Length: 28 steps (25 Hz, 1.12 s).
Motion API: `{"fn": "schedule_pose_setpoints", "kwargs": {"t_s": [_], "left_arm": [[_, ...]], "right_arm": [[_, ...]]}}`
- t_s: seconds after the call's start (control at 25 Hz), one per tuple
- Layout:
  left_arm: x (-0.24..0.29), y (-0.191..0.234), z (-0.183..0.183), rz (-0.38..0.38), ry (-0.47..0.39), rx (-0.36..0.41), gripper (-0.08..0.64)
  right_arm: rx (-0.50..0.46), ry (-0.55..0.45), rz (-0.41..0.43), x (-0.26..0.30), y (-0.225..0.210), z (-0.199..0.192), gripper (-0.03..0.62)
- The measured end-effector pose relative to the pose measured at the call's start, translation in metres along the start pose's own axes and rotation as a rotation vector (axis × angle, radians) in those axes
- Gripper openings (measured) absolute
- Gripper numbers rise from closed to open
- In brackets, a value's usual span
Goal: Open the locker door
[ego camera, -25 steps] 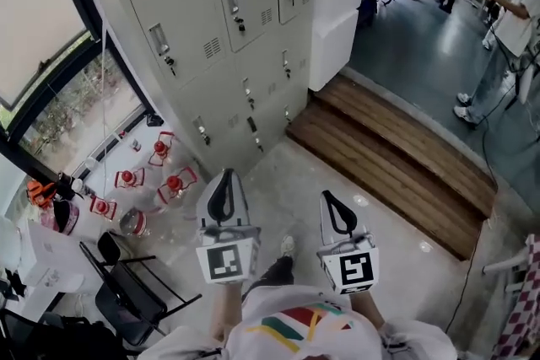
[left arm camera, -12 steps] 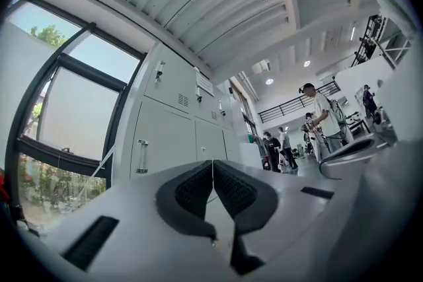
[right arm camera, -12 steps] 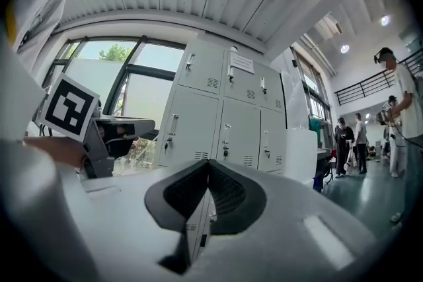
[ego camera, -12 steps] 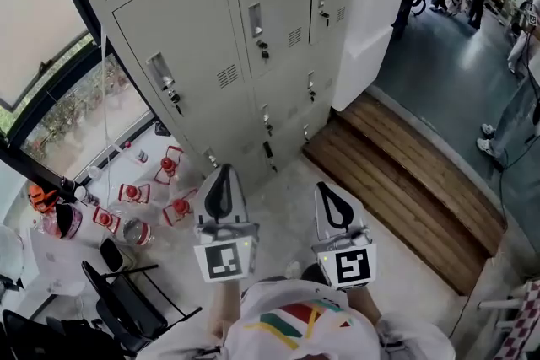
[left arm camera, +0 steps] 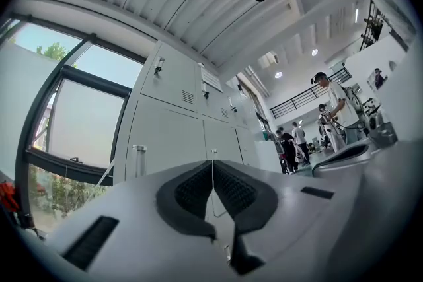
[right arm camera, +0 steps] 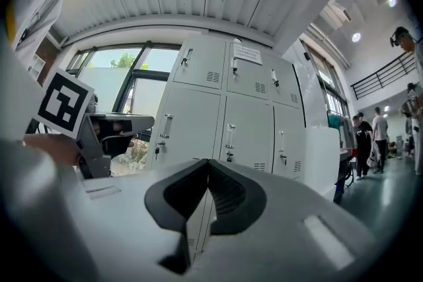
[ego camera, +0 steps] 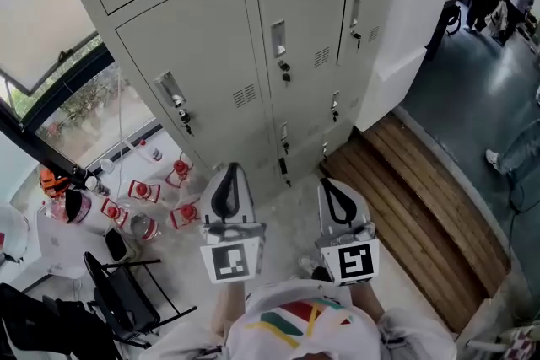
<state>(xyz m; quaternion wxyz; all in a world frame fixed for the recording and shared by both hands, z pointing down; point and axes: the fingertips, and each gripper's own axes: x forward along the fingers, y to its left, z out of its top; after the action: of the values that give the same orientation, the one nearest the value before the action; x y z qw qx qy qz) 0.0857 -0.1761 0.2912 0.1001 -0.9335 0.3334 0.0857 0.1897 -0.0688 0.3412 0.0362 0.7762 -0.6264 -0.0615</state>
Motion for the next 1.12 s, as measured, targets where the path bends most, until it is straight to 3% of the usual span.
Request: {"fn": "schedule_pose_setpoints", "kwargs": {"t_s": [0.6, 0.88, 1.12], "left_arm": [[0.062, -0.017, -0.009, 0.041, 0.018, 0.047, 0.017], [0.043, 0.016, -0.007, 0.188, 0.028, 0.064, 0.017], [0.014, 0.050, -0.009, 0.303, 0.059, 0.092, 0.017]], "right_arm": [[0.021, -0.021, 0.034, 0.056, -0.060, -0.006, 0.005], [-0.008, -0.100, 0.228, 0.091, -0.029, 0.019, 0.005], [0.075, -0.159, 0.408, 0.126, 0.016, 0.049, 0.008]]}}
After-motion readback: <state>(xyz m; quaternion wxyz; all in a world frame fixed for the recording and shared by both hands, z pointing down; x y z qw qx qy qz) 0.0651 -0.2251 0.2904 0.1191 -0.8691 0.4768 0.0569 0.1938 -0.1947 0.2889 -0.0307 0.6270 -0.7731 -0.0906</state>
